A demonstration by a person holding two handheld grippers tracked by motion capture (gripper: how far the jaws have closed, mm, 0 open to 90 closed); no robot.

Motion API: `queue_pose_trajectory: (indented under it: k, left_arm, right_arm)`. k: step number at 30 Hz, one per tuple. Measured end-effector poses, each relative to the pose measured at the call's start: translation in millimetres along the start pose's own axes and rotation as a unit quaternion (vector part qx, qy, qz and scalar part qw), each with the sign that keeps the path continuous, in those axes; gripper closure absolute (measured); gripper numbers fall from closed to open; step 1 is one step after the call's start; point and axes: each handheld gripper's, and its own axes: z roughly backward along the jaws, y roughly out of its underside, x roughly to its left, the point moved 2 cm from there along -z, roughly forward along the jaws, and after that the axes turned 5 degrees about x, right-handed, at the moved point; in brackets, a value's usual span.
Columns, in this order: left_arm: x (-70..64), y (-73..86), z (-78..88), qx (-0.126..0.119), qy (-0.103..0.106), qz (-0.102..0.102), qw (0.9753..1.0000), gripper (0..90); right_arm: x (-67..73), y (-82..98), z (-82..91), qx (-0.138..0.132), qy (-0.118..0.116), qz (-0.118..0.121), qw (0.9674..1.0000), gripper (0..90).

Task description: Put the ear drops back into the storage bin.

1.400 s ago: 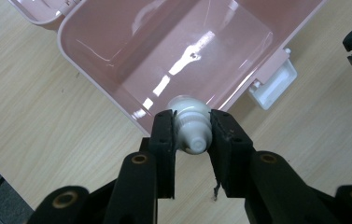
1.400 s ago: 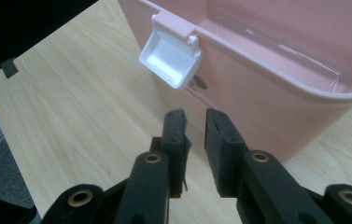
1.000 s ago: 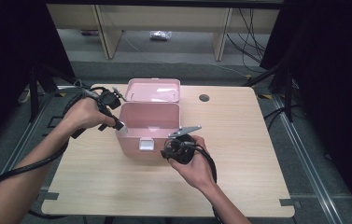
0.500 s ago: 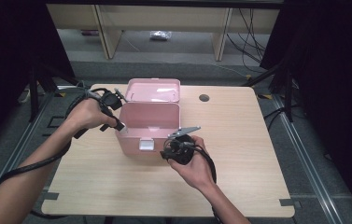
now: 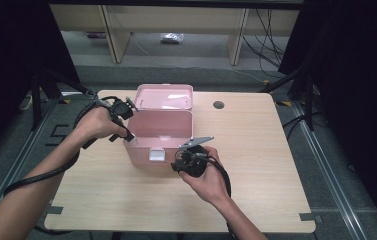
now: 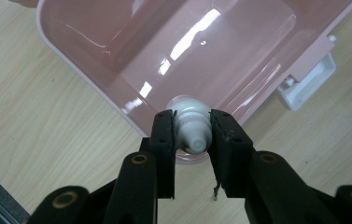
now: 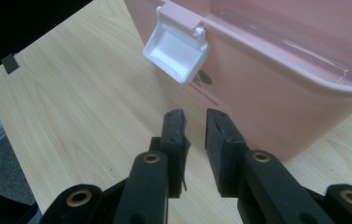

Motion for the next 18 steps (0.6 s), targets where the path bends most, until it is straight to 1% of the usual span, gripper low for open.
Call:
queue_pose_trajectory:
  k: [2, 5, 9, 11, 12, 15, 16, 18]
  left_arm:
    - [1.0, -0.1, -0.5, 0.004, 0.0, -0.003, 1.0, 71.1]
    - [1.0, -0.7, -2.3, 0.002, 0.0, 0.002, 1.0, 71.2]
    - [1.6, -1.2, -4.0, 0.003, 0.0, -0.001, 1.0, 71.1]
    - [1.2, -1.4, -5.2, 0.002, -0.001, 0.0, 1.0, 71.2]
    - [1.0, -1.4, -5.8, 0.006, -0.001, -0.002, 1.0, 71.1]
    - [0.3, -2.1, -6.6, 0.004, 0.0, -0.001, 1.0, 71.1]
    - [0.2, -2.4, -6.6, 0.003, -0.001, -0.002, 1.0, 71.1]
    - [0.2, -2.8, -7.2, 0.007, -0.001, -0.005, 1.0, 71.1]
  right_arm:
    - [-0.3, -0.2, 0.2, -0.002, 0.003, 0.001, 1.0, 77.9]
    - [-0.2, -0.3, 0.3, -0.001, 0.002, 0.0, 1.0, 77.8]
    - [-0.3, -0.1, 0.2, -0.002, 0.003, -0.002, 1.0, 77.6]
    - [0.4, -0.2, 0.0, -0.001, 0.0, 0.0, 1.0, 77.6]
    - [0.6, -0.3, 0.0, -0.001, -0.001, 0.0, 1.0, 77.5]
    - [-0.2, -0.9, 0.5, -0.002, 0.004, 0.001, 1.0, 77.5]
    - [0.6, -0.8, 0.9, -0.001, 0.001, -0.003, 1.0, 77.5]
    - [-0.1, -0.8, 1.0, -0.002, 0.002, -0.001, 1.0, 77.5]
